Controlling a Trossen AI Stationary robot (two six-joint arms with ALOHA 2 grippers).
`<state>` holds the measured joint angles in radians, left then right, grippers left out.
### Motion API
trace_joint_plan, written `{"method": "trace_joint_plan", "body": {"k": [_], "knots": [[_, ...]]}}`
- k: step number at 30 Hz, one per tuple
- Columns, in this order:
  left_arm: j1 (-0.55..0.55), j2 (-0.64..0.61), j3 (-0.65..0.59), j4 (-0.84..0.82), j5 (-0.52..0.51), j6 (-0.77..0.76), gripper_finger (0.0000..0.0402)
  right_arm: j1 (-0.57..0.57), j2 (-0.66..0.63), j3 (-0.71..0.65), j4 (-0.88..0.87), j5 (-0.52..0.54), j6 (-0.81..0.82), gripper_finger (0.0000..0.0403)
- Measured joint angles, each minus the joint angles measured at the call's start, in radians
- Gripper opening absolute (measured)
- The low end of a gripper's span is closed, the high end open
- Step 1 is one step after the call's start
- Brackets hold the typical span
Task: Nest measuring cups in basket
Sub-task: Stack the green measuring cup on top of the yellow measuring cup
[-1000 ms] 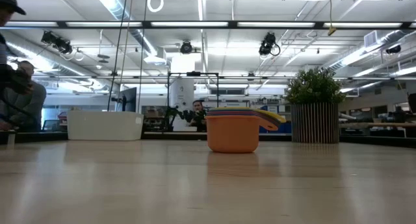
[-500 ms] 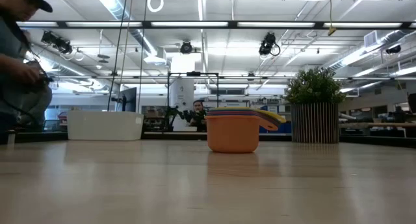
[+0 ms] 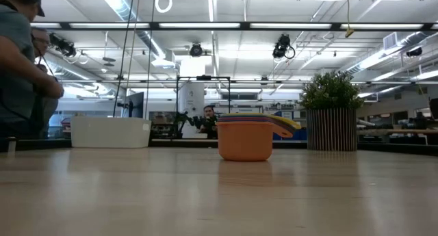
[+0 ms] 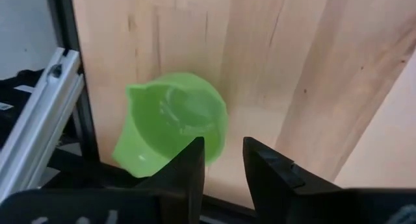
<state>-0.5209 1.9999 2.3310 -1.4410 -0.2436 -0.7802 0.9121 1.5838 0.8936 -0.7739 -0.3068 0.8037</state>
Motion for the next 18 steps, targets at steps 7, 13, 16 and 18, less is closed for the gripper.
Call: {"method": "trace_joint_plan", "body": {"k": [7, 13, 16, 18], "knots": [[0.0, 0.0, 0.0, 0.001, 0.0, -0.007, 0.0079, 0.01, 0.066, 0.0, 0.04, 0.014, -0.003, 0.0113], [0.0, 0.0, 0.0, 0.001, 0.0, -0.021, 0.0079, 0.015, 0.102, 0.0, 0.05, 0.053, -0.003, 0.0107], [0.0, 0.001, 0.0, 0.001, 0.0, -0.02, 0.0079, 0.015, 0.101, 0.0, 0.05, 0.057, -0.014, 0.0079], [0.0, 0.001, 0.0, 0.001, 0.0, -0.02, 0.0079, 0.015, 0.101, 0.0, 0.046, 0.06, -0.015, 0.0048]]}}
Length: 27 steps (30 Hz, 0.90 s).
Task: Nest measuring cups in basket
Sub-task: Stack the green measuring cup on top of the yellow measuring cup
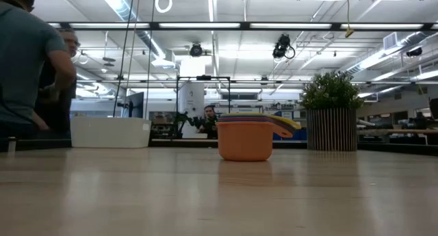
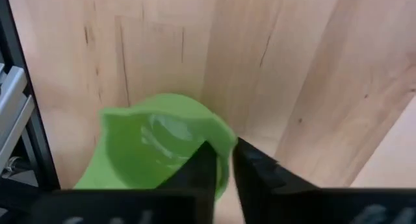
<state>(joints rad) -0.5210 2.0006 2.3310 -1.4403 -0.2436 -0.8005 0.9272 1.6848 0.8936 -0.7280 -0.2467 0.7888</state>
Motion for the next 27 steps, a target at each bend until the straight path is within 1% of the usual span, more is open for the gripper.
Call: {"method": "trace_joint_plan", "body": {"k": [2, 3, 7, 10, 14, 16, 21, 27], "knots": [[0.0, 0.0, 0.0, 0.0, 0.0, 0.001, 0.0079, 0.0, 0.0, 0.0, 0.0, -0.002, -0.007, 0.0017], [0.0, 0.0, 0.0, 0.0, 0.0, 0.001, 0.0079, 0.0, 0.0, 0.0, -0.001, -0.002, -0.007, 0.0013], [0.0, 0.0, 0.0, -0.001, 0.0, 0.001, 0.0079, -0.003, 0.0, 0.0, -0.012, -0.026, -0.015, 0.0013], [0.0, 0.0, 0.0, -0.002, 0.0, 0.001, 0.0079, -0.023, 0.0, 0.0, -0.04, -0.091, -0.051, 0.0011], [0.0, 0.0, 0.0, -0.007, 0.0, 0.002, 0.0079, -0.067, 0.0, 0.004, -0.11, -0.149, -0.129, 0.0011], [0.0, 0.0, 0.0, -0.008, 0.0, 0.002, 0.0079, -0.095, 0.0, 0.022, -0.165, -0.156, -0.192, 0.0011], [0.0, 0.0, 0.0, -0.021, 0.0, 0.004, 0.0079, -0.179, 0.0, 0.108, -0.325, -0.107, -0.395, 0.0011], [0.0, 0.0, 0.0, -0.033, 0.001, 0.003, 0.0079, -0.305, -0.001, 0.238, -0.475, 0.007, -0.615, 0.0011]]}}
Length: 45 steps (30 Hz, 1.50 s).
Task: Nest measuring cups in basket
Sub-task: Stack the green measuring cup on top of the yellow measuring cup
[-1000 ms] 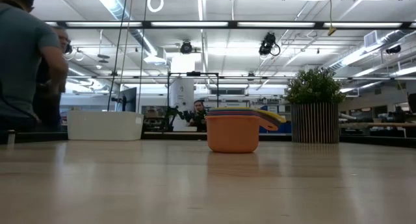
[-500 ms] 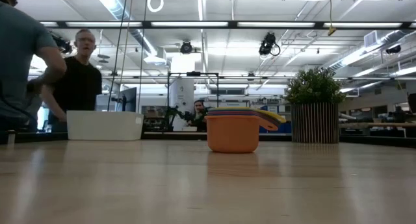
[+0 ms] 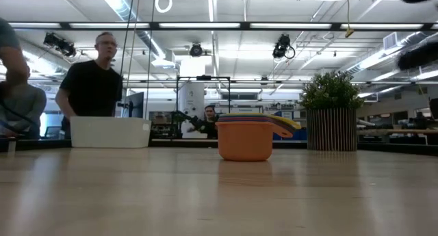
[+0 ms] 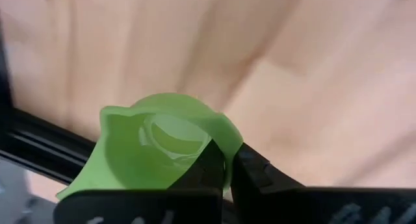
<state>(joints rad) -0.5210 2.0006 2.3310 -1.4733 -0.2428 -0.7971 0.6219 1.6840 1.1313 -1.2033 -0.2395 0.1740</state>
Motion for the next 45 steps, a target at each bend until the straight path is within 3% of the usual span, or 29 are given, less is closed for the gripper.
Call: {"method": "trace_joint_plan", "body": {"k": [10, 18, 26, 33, 40, 45], "knots": [[0.0, 0.0, 0.0, -0.002, 0.0, -0.004, 0.0079, -0.221, -0.001, 0.222, -0.136, 0.168, -0.357, 0.0011], [0.0, 0.0, 0.0, -0.045, -0.002, -0.078, 0.0079, -0.389, -0.001, 0.319, -0.13, 0.299, -0.416, 0.0011], [0.0, 0.0, 0.0, -0.044, -0.012, -0.111, 0.0079, -0.494, -0.001, 0.338, -0.064, 0.31, -0.721, 0.0011], [0.0, 0.0, 0.0, -0.046, -0.066, -0.213, 0.0079, -0.581, -0.001, 0.338, 0.016, 0.301, -0.7, 0.0011], [-0.004, 0.021, -0.01, -0.048, -0.229, -0.408, 0.0079, -0.619, -0.001, 0.338, 0.068, 0.312, -0.646, 0.0011], [-0.011, 0.033, -0.115, -0.022, -0.243, -0.476, 0.0079, -0.616, -0.001, 0.338, 0.063, 0.316, -0.797, 0.0011]]}}
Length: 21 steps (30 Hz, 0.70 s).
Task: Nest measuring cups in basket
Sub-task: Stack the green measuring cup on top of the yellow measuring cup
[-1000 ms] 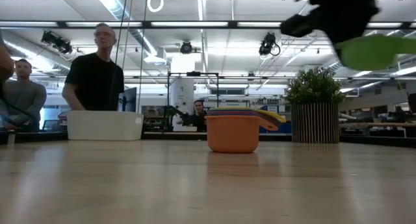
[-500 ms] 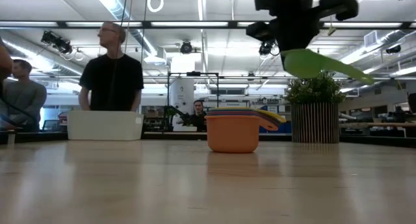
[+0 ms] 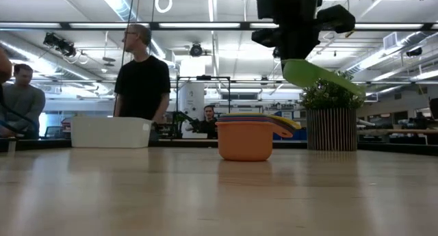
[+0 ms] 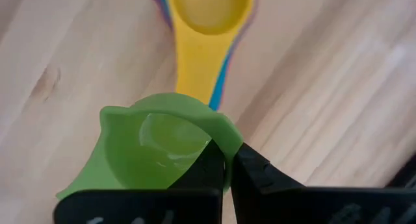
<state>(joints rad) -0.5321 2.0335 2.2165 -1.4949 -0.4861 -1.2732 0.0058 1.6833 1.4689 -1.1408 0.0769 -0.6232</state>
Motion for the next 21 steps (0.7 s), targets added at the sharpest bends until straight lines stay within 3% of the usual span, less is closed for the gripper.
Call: {"method": "trace_joint_plan", "body": {"k": [4, 15, 21], "knots": [[-0.001, 0.0, -0.13, 0.095, -0.001, -0.024, 0.0079, 0.015, 0.0, 0.0, 0.001, -0.041, -0.113, 0.0011], [0.0, 0.0, -0.394, 0.448, -0.043, -0.051, 0.0079, 0.041, 0.0, 0.0, 0.029, -0.017, -0.327, 0.0011], [0.0, -0.001, -0.493, 0.586, -0.067, -0.1, 0.0079, 0.041, 0.0, 0.0, 0.097, 0.056, -0.386, 0.0011]]}}
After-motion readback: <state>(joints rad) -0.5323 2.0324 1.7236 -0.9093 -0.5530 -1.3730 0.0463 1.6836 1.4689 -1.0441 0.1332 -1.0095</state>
